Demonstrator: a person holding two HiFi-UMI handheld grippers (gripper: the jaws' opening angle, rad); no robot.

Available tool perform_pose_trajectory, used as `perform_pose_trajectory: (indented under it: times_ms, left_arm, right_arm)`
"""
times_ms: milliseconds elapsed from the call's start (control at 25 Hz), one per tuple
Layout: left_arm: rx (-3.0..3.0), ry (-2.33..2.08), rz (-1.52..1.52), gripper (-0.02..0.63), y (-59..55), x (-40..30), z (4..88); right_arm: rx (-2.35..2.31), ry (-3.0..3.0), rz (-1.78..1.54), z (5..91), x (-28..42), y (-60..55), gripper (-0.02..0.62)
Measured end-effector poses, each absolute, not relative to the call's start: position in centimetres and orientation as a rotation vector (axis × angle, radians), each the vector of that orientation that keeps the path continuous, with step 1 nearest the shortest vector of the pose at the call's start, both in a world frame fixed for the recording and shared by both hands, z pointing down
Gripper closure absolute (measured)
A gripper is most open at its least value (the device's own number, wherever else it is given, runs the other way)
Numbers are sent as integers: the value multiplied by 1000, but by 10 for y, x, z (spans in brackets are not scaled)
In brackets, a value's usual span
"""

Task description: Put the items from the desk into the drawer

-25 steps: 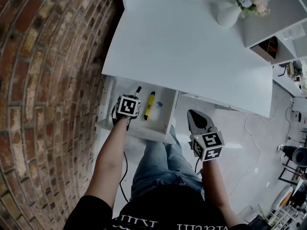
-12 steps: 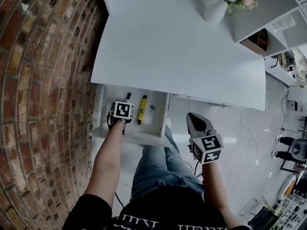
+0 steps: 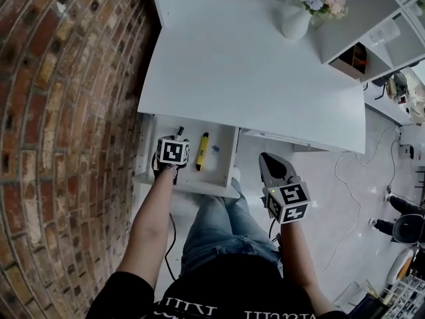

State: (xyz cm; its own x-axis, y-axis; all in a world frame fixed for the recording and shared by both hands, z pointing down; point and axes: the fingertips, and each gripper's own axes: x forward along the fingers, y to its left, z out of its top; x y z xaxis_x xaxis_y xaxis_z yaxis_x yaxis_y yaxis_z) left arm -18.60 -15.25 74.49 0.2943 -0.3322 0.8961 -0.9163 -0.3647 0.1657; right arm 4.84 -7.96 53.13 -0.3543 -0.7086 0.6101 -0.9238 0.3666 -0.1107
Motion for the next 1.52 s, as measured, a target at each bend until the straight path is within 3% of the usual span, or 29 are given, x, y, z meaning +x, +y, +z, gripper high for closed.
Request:
perform_pose_trajectory:
  times_ms: [560,960,1520]
  left_arm:
    - [2022,-1340,787,394,-136,-205,632]
    - [2256,-1428,692,385,-103,-181,547]
    - [2528,-1663,299,386,-95,-179,395]
  right_arm:
    - [1411,-2311,505,482,35,-84,591]
    - [1413,-2408,427,442,38,-78,591]
    - [1458,-2568,160,346,41,-83,591]
